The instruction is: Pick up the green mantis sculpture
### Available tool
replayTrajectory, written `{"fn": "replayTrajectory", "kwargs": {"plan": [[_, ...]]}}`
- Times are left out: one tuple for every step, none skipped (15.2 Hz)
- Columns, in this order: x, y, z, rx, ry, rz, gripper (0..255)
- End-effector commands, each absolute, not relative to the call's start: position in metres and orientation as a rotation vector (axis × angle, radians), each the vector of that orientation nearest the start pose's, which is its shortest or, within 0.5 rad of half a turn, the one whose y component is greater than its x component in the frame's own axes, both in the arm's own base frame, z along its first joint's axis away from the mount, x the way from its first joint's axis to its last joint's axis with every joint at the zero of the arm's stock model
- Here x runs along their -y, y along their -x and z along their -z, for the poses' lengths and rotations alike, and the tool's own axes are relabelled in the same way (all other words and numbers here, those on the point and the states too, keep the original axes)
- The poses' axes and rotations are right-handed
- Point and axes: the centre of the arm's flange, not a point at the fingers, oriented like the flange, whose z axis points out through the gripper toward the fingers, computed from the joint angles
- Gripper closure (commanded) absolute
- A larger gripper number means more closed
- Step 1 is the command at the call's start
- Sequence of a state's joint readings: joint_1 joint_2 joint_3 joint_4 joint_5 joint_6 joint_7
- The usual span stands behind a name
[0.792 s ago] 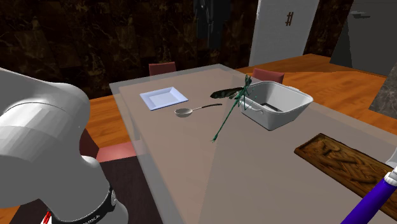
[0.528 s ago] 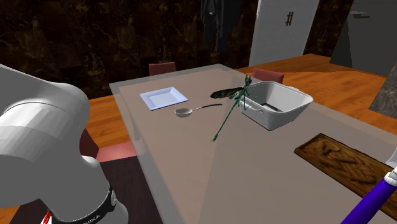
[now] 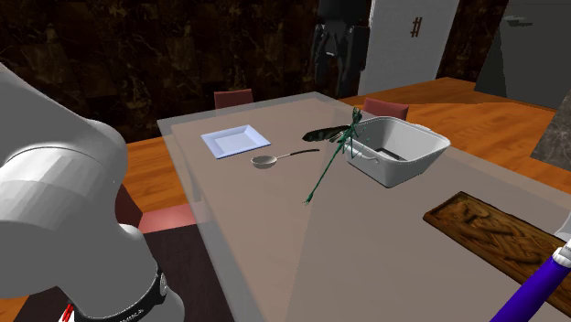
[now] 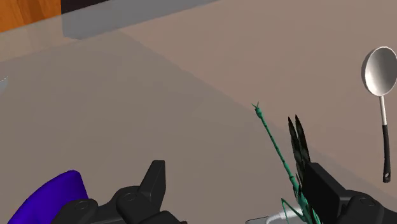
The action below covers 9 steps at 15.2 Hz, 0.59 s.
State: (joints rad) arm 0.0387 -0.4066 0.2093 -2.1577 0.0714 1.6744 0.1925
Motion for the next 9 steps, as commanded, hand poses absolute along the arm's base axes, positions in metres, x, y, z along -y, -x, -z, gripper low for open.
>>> {"fn": "replayTrajectory", "kwargs": {"plan": [[-0.14,-0.425,-0.538,0.068,3.178,-0.151,0],[-0.149,-0.434,-0.53,0.082,3.183,-0.163,0],[-0.158,-0.442,-0.523,0.096,3.188,-0.175,0],[-0.167,-0.451,-0.515,0.111,3.192,-0.187,0],[-0.176,-0.459,-0.508,0.125,3.197,-0.2,0],[-0.185,-0.468,-0.5,0.139,3.202,-0.212,0],[-0.194,-0.476,-0.492,0.153,3.206,-0.224,0],[-0.203,-0.484,-0.484,0.168,3.211,-0.237,0],[-0.212,-0.492,-0.476,0.182,3.215,-0.249,0]]}}
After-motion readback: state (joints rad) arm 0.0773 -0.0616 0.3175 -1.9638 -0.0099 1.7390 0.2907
